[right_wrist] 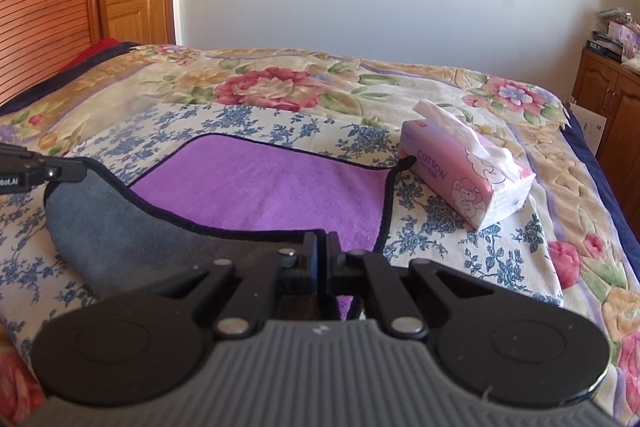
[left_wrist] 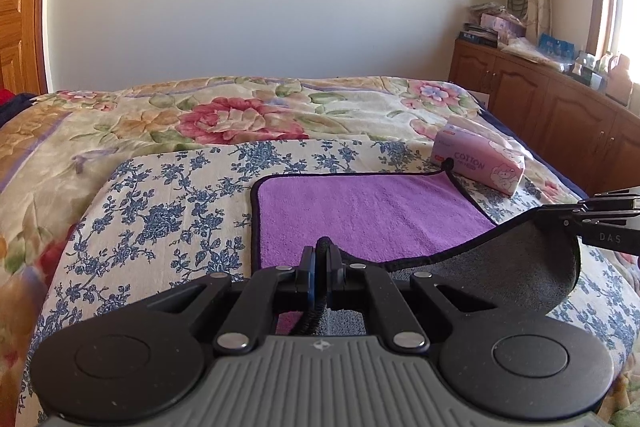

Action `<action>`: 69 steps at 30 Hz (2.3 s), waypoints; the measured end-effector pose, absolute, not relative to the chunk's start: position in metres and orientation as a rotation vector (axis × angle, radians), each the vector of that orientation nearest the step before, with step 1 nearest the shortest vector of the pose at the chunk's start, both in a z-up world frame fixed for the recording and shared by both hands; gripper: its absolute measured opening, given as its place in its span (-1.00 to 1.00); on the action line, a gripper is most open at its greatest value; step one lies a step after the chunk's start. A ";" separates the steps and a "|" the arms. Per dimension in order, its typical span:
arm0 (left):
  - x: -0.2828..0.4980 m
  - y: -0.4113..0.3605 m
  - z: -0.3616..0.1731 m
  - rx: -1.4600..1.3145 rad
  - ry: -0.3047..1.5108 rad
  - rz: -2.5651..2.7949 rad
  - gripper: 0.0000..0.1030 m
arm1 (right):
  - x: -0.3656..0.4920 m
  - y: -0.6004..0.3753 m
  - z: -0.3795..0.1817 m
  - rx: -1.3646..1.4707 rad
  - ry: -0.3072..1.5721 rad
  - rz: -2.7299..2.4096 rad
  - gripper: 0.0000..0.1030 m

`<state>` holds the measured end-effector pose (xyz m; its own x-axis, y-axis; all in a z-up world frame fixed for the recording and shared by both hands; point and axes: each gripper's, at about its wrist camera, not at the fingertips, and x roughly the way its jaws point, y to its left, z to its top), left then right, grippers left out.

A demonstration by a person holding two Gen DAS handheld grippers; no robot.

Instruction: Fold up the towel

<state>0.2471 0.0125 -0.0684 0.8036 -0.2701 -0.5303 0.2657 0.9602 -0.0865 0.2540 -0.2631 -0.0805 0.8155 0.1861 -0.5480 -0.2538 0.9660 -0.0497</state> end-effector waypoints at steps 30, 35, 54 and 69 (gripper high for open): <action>0.292 0.003 -0.083 0.051 0.568 -0.269 -0.89 | 0.297 -0.262 -0.093 -0.187 0.562 0.256 -0.91; 0.298 0.001 -0.083 0.066 0.561 -0.270 -0.89 | 0.301 -0.261 -0.091 -0.202 0.551 0.262 -0.91; 0.327 -0.004 -0.079 0.092 0.521 -0.274 -0.89 | 0.323 -0.264 -0.090 -0.217 0.502 0.262 -0.91; 0.345 -0.006 -0.079 0.102 0.478 -0.242 -0.89 | 0.341 -0.269 -0.090 -0.226 0.468 0.253 -0.91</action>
<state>0.3454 -0.0059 -0.0794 0.8599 -0.2060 -0.4670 0.2536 0.9665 0.0405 0.3405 -0.2688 -0.0904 0.8627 0.1873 -0.4698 -0.2901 0.9441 -0.1564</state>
